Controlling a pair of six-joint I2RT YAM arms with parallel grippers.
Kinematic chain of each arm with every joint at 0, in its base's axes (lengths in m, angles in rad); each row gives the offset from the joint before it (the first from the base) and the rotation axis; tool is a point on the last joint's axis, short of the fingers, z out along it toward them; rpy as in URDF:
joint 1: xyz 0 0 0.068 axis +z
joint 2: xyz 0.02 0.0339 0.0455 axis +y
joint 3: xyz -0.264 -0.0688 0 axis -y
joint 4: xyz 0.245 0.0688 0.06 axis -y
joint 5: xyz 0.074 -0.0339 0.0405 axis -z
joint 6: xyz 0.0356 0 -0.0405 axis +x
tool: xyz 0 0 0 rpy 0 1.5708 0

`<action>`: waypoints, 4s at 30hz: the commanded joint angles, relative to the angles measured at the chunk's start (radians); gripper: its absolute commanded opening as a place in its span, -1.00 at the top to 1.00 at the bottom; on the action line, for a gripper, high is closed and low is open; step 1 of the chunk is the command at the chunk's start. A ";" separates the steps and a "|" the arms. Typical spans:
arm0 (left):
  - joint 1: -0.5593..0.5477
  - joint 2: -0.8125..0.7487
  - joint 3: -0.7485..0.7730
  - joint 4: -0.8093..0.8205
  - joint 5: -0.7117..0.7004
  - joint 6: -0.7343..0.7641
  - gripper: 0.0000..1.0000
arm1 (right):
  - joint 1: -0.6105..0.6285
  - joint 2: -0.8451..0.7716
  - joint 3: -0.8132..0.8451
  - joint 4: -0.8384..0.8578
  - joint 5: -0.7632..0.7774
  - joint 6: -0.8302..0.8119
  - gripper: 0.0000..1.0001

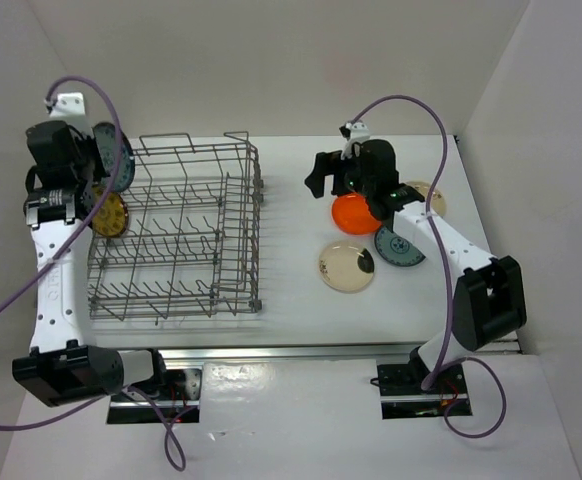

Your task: Load the plates into the dish rack

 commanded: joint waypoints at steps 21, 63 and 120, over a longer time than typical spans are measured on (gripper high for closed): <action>0.202 0.153 -0.268 0.361 0.157 0.329 1.00 | -0.093 0.226 0.195 0.000 -0.085 -0.003 -1.00; 0.202 0.446 -0.208 0.192 0.235 0.232 1.00 | -0.236 0.294 0.131 -0.014 -0.117 0.026 -1.00; -0.465 0.230 0.192 0.060 0.726 -0.121 -1.00 | -0.444 0.450 0.063 -0.100 -0.154 0.023 -0.86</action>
